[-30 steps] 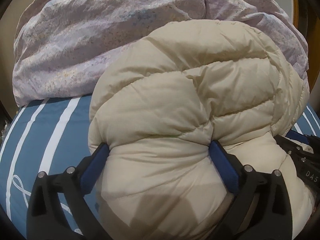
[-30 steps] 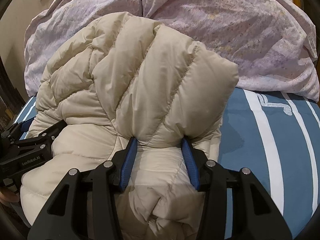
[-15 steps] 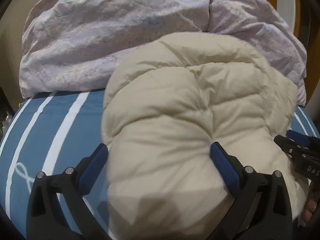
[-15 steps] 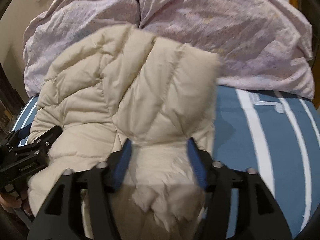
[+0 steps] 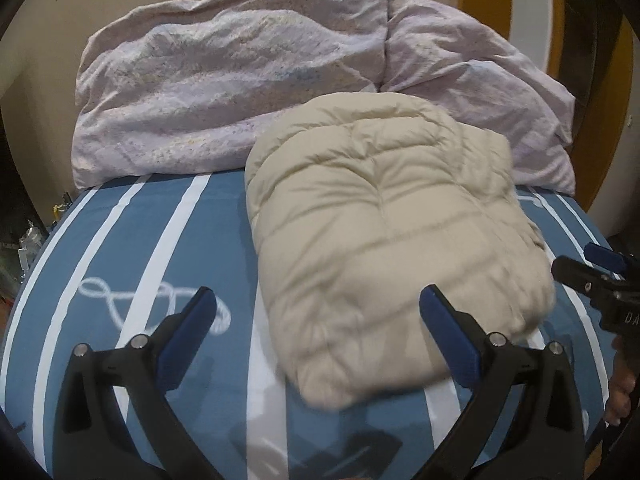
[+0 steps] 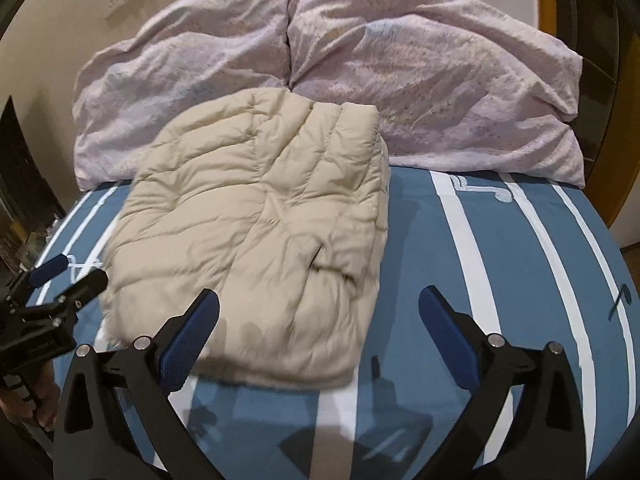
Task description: Fold large clothes
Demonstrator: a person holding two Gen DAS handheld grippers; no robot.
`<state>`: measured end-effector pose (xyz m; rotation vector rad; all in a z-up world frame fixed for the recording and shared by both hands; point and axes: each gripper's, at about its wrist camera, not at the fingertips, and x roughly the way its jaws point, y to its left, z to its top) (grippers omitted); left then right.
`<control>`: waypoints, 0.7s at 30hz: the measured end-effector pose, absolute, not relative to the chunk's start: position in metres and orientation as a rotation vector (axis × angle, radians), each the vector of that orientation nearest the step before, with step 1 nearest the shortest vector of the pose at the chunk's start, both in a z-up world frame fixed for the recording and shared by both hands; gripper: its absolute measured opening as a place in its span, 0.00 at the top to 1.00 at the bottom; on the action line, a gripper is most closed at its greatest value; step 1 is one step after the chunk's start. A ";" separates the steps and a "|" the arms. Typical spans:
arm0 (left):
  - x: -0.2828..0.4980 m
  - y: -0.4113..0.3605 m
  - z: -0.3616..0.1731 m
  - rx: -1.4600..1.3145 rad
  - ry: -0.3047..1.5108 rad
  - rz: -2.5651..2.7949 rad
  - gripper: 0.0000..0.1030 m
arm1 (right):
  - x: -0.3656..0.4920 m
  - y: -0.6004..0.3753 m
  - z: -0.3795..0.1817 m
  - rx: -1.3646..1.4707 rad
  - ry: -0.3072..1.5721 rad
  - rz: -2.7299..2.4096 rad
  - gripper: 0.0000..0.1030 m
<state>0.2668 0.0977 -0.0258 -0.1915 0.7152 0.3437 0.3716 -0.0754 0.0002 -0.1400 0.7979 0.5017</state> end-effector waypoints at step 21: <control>0.160 0.061 -0.022 -0.242 0.723 0.295 0.02 | 0.276 -0.113 0.004 -0.077 0.824 0.510 0.01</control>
